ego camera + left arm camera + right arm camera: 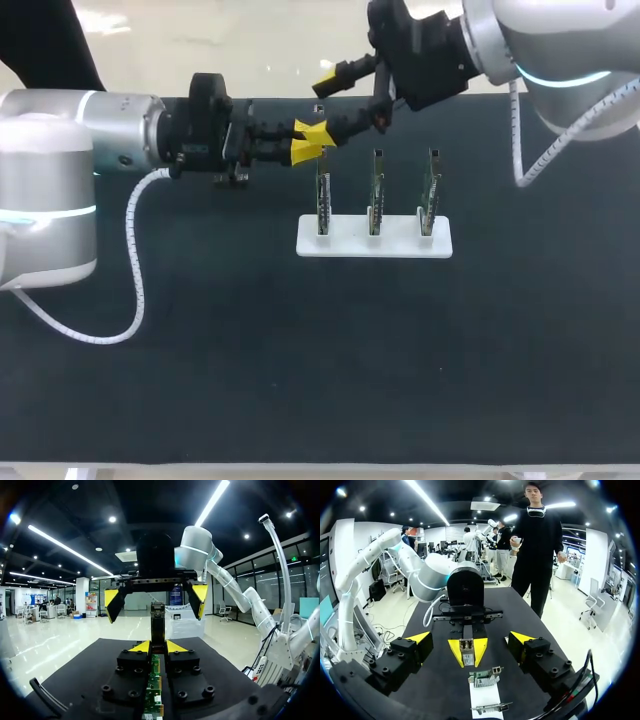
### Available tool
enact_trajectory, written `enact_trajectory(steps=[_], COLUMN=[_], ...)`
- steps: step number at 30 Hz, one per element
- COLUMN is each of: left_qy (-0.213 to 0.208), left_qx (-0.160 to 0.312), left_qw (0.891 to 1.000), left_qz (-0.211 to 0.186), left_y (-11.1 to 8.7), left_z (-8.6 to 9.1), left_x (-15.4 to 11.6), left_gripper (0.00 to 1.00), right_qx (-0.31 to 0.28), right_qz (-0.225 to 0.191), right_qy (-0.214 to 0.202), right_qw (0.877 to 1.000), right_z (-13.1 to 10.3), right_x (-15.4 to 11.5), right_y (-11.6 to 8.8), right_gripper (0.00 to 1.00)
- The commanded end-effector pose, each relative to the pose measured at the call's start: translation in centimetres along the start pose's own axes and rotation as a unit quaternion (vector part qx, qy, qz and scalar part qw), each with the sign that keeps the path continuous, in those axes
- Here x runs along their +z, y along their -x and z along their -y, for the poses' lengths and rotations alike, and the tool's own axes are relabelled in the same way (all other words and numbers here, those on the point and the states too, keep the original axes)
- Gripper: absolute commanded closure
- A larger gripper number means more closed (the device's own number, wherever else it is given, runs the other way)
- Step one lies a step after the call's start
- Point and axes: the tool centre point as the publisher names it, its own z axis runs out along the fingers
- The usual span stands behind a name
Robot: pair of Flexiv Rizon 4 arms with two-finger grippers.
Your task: Pick up the optical module with the left hand, and insert it into the network port with the right hand.
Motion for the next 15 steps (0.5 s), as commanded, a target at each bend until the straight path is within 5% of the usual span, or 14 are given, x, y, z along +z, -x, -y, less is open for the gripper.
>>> enact_trajectory(steps=[1,3,5,6,7,15], left_qy=[0.003,0.003,0.003,0.003,0.003,0.003], left_qx=[0.001,0.001,0.001,0.001,0.001,0.001], left_qw=[1.000,1.000,1.000,1.000,1.000,1.000], left_qz=[0.000,0.000,0.000,0.000,0.000,0.000], left_y=[0.00,0.00,0.00,0.00,0.00,0.00], left_z=[0.18,0.18,0.18,0.18,0.18,0.18], left_x=[0.04,0.04,0.04,0.04,0.04,0.04], left_gripper=[1.00,1.00,1.00,1.00,1.00,1.00], right_qx=[0.000,0.001,0.003,0.003,0.002,0.002], right_qz=[-0.001,-0.003,-0.005,-0.006,-0.007,-0.010], right_qy=[-0.002,-0.003,-0.002,-0.002,-0.003,-0.007], right_qw=[1.000,1.000,1.000,1.000,1.000,1.000], right_z=[-0.46,-0.58,-0.62,-0.63,-0.70,-0.95], right_x=[-0.37,-0.46,-0.53,-0.55,-0.56,-0.54], right_y=[0.00,0.17,0.32,0.34,0.37,0.52], right_gripper=[0.00,0.04,0.19,0.28,0.50,0.58])
